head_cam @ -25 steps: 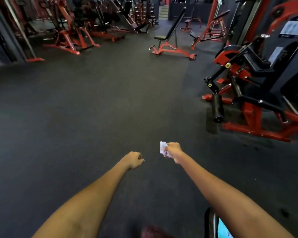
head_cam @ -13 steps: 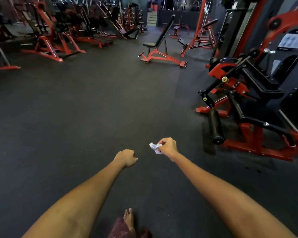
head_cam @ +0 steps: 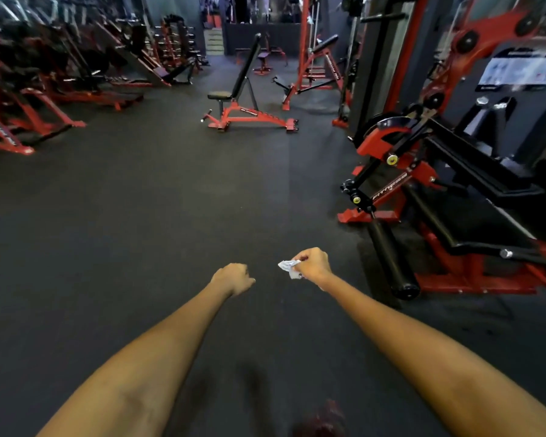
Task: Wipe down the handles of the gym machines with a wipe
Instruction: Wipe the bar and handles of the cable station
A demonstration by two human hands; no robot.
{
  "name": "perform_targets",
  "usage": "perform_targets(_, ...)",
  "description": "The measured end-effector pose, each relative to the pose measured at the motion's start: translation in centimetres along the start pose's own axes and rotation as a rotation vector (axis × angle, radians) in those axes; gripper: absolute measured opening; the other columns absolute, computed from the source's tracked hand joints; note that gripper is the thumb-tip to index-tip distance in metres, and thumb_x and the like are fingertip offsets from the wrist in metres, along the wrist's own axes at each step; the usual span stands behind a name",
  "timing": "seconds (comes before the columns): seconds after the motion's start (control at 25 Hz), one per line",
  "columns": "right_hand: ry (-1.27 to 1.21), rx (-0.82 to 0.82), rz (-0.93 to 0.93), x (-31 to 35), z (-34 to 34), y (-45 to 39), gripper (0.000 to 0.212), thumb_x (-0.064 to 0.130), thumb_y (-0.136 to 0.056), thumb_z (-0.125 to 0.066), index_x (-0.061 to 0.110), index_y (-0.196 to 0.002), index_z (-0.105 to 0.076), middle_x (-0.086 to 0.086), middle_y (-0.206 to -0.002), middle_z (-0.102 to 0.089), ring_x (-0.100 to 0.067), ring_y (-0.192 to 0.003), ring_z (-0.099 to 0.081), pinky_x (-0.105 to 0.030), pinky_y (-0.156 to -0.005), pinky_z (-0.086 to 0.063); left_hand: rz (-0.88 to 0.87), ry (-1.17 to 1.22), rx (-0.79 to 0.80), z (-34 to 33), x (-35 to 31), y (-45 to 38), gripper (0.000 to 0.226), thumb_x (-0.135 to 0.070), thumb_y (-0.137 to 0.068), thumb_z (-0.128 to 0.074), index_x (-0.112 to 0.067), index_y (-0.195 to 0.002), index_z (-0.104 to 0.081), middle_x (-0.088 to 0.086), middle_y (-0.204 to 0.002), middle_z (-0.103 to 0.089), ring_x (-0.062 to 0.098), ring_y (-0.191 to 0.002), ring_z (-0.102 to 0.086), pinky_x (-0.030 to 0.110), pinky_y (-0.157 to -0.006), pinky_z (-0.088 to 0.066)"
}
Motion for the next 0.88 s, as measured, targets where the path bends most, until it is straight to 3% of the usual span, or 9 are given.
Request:
perform_targets(0.44, 0.057, -0.029, 0.037, 7.0, 4.2, -32.2, 0.014, 0.001, -0.072, -0.062, 0.006, -0.078, -0.074, -0.011, -0.072, -0.070, -0.009, -0.055, -0.057, -0.019, -0.051, -0.046, -0.097, -0.116, -0.017, 14.3, -3.8, -31.7, 0.039, -0.036, -0.098, -0.044, -0.006, -0.123, -0.051, 0.012, -0.133, -0.052, 0.030, -0.121, -0.049, 0.036, -0.096, -0.040)
perform_targets(0.56, 0.079, -0.027, 0.035, 9.6, 3.6, -40.9, 0.015, 0.002, -0.071, -0.062, 0.009, -0.077, -0.074, -0.011, -0.074, -0.071, -0.011, -0.061, -0.060, -0.021, -0.054, -0.046, -0.095, -0.114, -0.014, 17.3, -3.7, -39.7, 0.041, -0.035, -0.097, -0.044, -0.005, -0.125, -0.050, 0.012, -0.135, -0.050, 0.029, -0.124, -0.047, 0.036, -0.099, -0.038)
perform_targets(0.68, 0.090, -0.004, 0.045, 11.2, 1.9, -49.6, 0.016, 0.000, -0.071, -0.061, 0.007, -0.076, -0.074, -0.012, -0.069, -0.069, -0.009, -0.055, -0.055, -0.015, -0.046, -0.041, -0.088, -0.112, 0.006, 19.1, -3.0, -48.0, 0.040, -0.034, -0.096, -0.046, -0.006, -0.123, -0.050, 0.011, -0.135, -0.050, 0.028, -0.125, -0.046, 0.036, -0.099, -0.038)
perform_targets(0.88, 0.055, -0.051, 0.044, 14.2, 1.4, -64.5, 0.017, -0.002, -0.070, -0.061, 0.004, -0.080, -0.074, -0.014, -0.073, -0.069, -0.013, -0.061, -0.057, -0.021, -0.053, -0.044, -0.143, -0.121, -0.009, 24.4, -2.1, -62.5, 0.039, -0.034, -0.096, -0.046, -0.006, -0.124, -0.049, 0.011, -0.134, -0.049, 0.028, -0.124, -0.047, 0.035, -0.098, -0.038)
Point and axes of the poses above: each hand's wrist, its own y-axis away from the middle knuckle, its own z-axis out of the back of the hand, x = y × z, the point moved 10 cm from there along -y, towards the middle knuckle
